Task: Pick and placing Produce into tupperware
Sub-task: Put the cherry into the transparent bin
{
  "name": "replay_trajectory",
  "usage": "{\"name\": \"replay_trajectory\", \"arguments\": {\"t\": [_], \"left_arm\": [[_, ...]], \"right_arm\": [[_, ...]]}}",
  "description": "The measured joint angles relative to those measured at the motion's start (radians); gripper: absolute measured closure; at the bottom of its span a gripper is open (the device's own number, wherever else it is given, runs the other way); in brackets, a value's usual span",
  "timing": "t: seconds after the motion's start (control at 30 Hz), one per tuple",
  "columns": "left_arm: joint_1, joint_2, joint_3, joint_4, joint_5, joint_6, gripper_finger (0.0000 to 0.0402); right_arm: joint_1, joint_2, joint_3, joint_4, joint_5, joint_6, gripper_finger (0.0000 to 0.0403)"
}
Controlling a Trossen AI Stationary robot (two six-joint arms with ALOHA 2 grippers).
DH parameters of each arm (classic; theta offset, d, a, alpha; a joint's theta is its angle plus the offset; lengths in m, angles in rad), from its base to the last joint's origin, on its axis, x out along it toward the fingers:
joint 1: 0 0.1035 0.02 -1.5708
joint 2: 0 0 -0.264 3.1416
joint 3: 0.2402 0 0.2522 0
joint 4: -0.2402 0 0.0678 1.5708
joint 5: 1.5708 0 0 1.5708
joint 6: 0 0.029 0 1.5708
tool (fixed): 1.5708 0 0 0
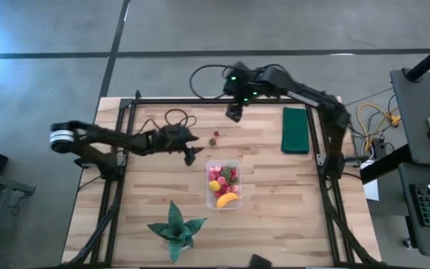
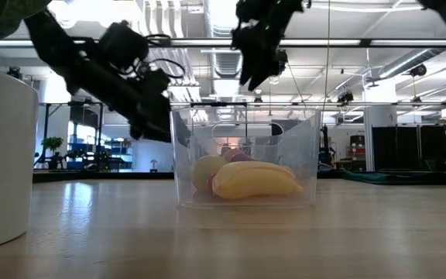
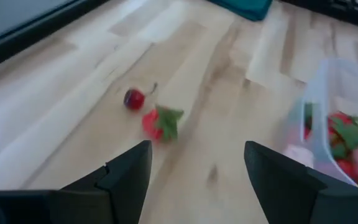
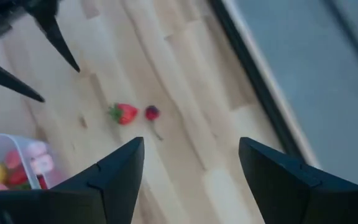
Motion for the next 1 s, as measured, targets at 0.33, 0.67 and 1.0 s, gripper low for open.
{"name": "replay_trajectory", "arguments": {"t": [0.33,0.67,1.0], "left_arm": [[0.069,0.317,0.19,0.085,0.084,0.036,0.016],[0.079,0.441,0.358,-0.06,0.072,0.039,0.016],[0.099,0.42,0.41,-0.112,0.02,0.108,0.016]], "right_arm": [[-0.032,-0.302,-0.263,0.021,0.111,0.006,0.015],[-0.092,-0.486,-0.524,0.148,0.111,0.027,0.0147],[-0.117,-0.508,-0.605,0.206,0.108,0.019,0.0149]]}}
